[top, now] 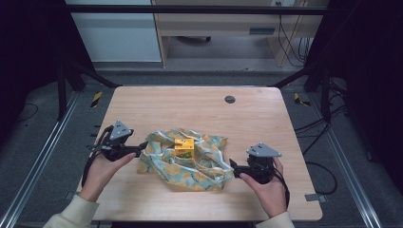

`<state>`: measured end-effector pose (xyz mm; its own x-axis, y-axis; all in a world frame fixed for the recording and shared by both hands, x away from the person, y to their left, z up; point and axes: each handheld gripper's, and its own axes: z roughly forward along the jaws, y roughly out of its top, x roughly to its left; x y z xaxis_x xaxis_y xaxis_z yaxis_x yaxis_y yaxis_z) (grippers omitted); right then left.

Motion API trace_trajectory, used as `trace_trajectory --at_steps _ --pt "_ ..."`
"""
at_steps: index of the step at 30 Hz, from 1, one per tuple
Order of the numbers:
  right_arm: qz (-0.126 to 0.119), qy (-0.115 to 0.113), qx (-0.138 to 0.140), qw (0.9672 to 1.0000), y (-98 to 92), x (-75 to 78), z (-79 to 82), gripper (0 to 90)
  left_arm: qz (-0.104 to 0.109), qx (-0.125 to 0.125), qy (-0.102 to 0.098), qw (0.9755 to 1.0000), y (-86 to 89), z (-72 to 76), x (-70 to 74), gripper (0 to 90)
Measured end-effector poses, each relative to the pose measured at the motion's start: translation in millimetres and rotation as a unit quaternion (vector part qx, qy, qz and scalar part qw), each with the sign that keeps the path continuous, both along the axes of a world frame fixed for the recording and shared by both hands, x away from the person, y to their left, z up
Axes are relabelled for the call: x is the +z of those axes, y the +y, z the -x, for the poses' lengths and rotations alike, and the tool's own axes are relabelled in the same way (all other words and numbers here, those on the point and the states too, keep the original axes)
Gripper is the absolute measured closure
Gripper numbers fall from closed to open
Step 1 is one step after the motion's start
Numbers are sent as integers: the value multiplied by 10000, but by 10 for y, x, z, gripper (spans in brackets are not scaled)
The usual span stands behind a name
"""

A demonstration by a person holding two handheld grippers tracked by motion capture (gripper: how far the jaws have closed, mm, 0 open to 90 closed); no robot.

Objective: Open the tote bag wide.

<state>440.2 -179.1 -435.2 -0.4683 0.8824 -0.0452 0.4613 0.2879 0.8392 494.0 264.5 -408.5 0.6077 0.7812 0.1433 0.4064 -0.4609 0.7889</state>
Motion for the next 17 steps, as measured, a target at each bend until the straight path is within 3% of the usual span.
trace_trajectory --at_steps 2,3,6,9,11,13,15,17 --pt "2 177 -296 9994 -130 -62 -62 75 -76 49 76 9999 66 41 -59 221" --pt "25 214 -340 9992 -157 -79 -76 73 -174 97 148 9997 117 73 -125 208" --pt "82 275 -540 9981 -249 -166 -127 68 -184 171 213 9995 190 122 -224 165" --pt "150 406 -605 9972 -301 -248 -162 73 -136 261 348 9990 279 189 -388 131" --pt "170 559 -571 9967 -319 -308 -168 78 -280 232 445 9983 311 219 -502 108" --pt "234 671 -549 9960 -315 -339 -157 88 -272 251 553 9978 327 240 -603 96" --pt "272 668 -555 9959 -307 -333 -136 90 -285 183 648 9973 319 241 -630 96" --pt "282 579 -579 9962 -305 -304 -102 97 -288 165 556 9979 297 234 -621 94"
